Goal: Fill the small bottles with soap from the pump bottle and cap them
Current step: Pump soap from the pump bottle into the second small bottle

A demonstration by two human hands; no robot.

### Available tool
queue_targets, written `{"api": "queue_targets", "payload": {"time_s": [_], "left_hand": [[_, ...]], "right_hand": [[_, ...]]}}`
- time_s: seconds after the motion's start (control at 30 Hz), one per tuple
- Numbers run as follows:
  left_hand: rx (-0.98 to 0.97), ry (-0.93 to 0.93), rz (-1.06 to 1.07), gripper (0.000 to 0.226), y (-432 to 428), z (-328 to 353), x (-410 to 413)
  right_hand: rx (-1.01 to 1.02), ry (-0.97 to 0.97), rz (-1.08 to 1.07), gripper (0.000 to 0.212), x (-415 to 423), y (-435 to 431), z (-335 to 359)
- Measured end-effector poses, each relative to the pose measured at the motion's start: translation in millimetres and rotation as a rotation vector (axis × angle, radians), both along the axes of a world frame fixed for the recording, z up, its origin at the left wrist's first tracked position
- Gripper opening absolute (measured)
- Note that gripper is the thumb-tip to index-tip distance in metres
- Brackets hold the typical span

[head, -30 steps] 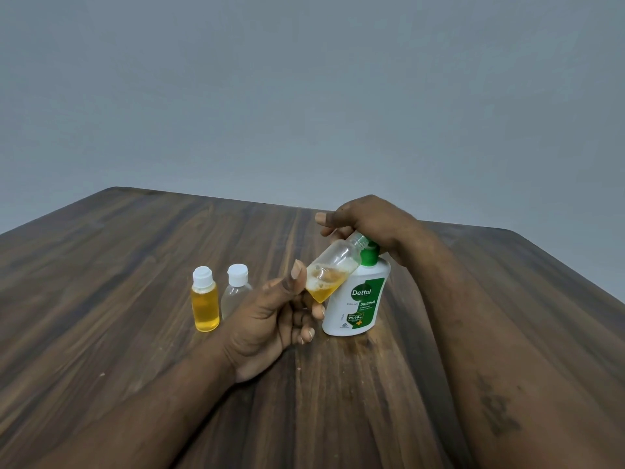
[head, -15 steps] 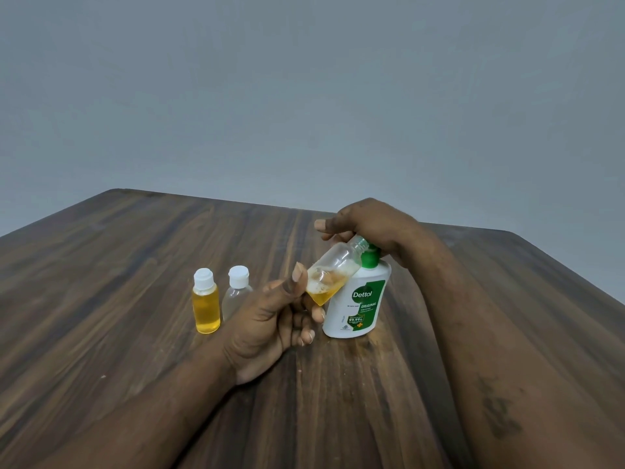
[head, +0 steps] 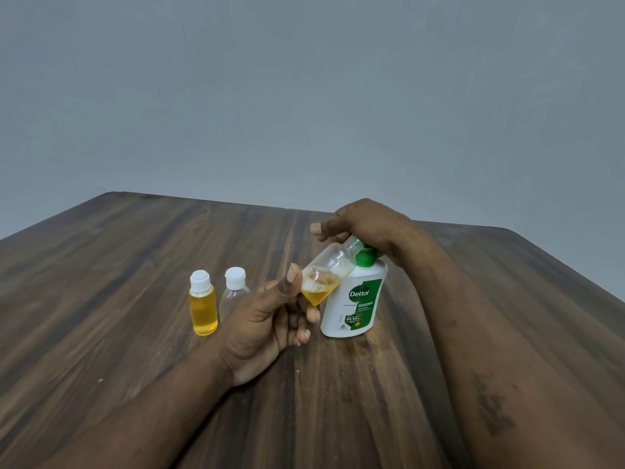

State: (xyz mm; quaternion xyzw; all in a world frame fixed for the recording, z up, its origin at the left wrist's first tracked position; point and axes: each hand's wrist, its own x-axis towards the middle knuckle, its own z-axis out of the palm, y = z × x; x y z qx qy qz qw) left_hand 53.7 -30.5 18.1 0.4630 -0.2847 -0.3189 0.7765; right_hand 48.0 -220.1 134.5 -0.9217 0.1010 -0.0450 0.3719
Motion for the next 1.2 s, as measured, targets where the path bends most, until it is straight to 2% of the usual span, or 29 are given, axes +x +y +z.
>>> {"api": "queue_targets", "payload": {"time_s": [0.13, 0.23, 0.33, 0.53, 0.67, 0.87, 1.03, 1.2], "left_hand": [[-0.001, -0.001, 0.01, 0.058, 0.9, 0.5, 0.8], [-0.016, 0.0, -0.012, 0.057, -1.1, 1.1, -0.5], [-0.008, -0.012, -0.028, 0.056, -1.8, 1.5, -1.5], [0.01, -0.001, -0.016, 0.054, 0.9, 1.5, -2.0], [-0.002, 0.004, -0.011, 0.055, -0.2, 0.7, -1.0], [-0.007, -0.003, -0.015, 0.057, -2.0, 0.8, -1.9], [0.013, 0.001, -0.006, 0.057, -0.5, 0.3, -1.5], [0.0, 0.008, -0.006, 0.057, -0.5, 0.8, -1.0]], "right_hand": [[-0.007, -0.021, 0.022, 0.029, -1.1, 1.7, 1.8], [-0.079, -0.149, -0.009, 0.036, -0.4, 1.5, 5.2], [-0.067, -0.26, -0.044, 0.035, -1.2, 2.5, 7.2], [0.01, 0.0, -0.027, 0.027, 2.8, -1.2, -1.7], [0.035, -0.047, -0.007, 0.031, 0.8, -0.2, 1.9], [-0.006, -0.24, -0.03, 0.034, 0.1, 1.1, 5.1], [0.045, -0.021, -0.003, 0.035, 3.4, -1.9, -1.9], [0.067, -0.032, 0.025, 0.035, 0.4, -2.5, 1.7]]}}
